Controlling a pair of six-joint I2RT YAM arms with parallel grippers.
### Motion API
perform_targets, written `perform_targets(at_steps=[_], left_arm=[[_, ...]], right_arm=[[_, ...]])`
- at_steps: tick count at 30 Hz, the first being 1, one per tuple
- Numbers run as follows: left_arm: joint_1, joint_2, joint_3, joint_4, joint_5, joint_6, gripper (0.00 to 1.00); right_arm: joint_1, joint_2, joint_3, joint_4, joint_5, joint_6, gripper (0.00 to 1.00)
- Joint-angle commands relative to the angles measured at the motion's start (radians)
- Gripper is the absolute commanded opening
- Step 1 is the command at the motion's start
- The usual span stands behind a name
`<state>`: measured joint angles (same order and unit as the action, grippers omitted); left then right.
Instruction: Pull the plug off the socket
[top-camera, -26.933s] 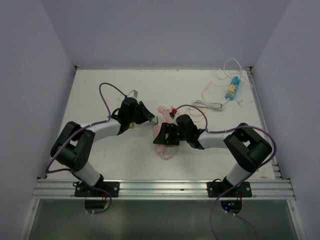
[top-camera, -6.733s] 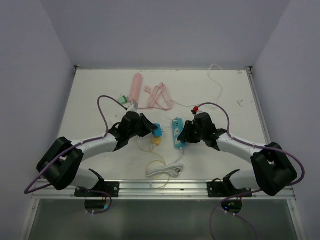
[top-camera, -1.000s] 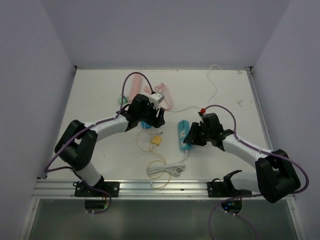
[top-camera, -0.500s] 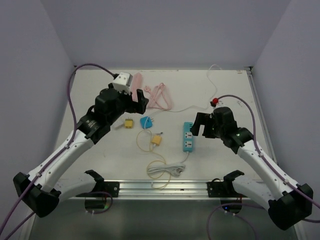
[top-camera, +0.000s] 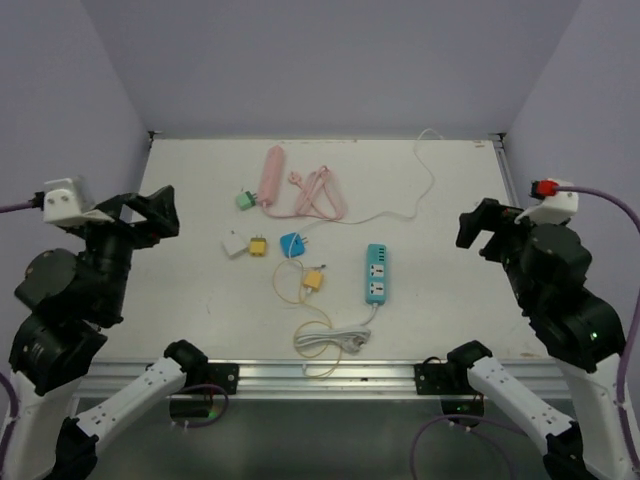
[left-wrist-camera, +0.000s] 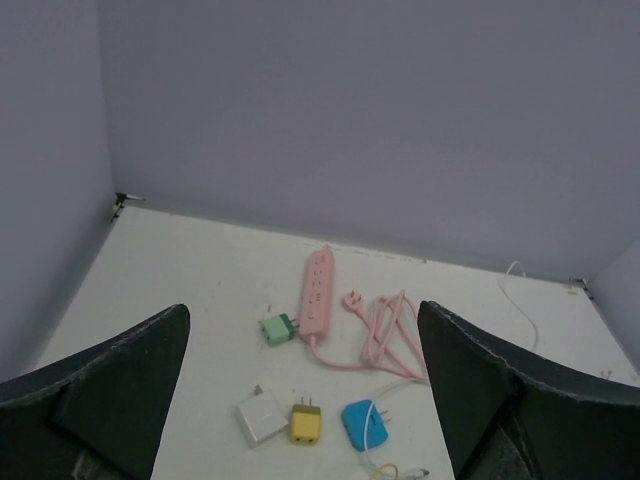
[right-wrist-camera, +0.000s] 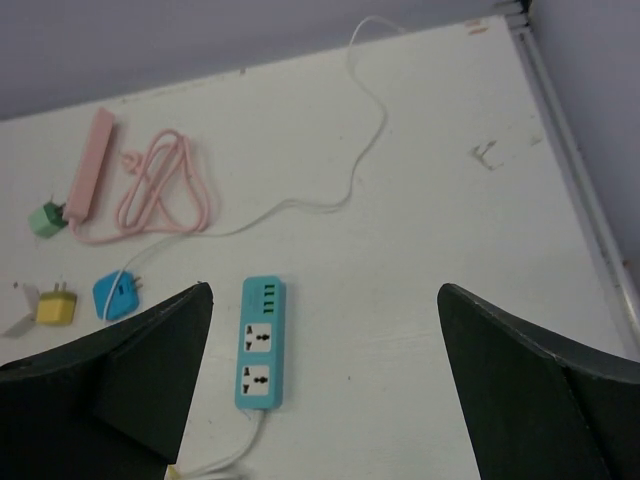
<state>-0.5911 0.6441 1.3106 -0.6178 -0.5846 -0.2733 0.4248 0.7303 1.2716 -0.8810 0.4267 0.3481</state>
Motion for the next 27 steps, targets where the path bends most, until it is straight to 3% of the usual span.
perform_targets(at_steps=[1,10,27], left_arm=[[0.002,-0.032,0.081,-0.105,-0.144,0.034,1.0],[0.001,-0.13,0.141,-0.158,-0.211,0.043,1.0],[0.001,-0.199,0.072,-0.092,-0.236,0.016,1.0]], right_arm=[[-0.001,-0.081,0.087,-0.081,0.179,-0.08,0.99],[-0.003,-0.281,0.084,0.039,0.219,-0.227,0.99],[-0.003,-0.364,0.015,0.135,0.21,-0.264,0.99]])
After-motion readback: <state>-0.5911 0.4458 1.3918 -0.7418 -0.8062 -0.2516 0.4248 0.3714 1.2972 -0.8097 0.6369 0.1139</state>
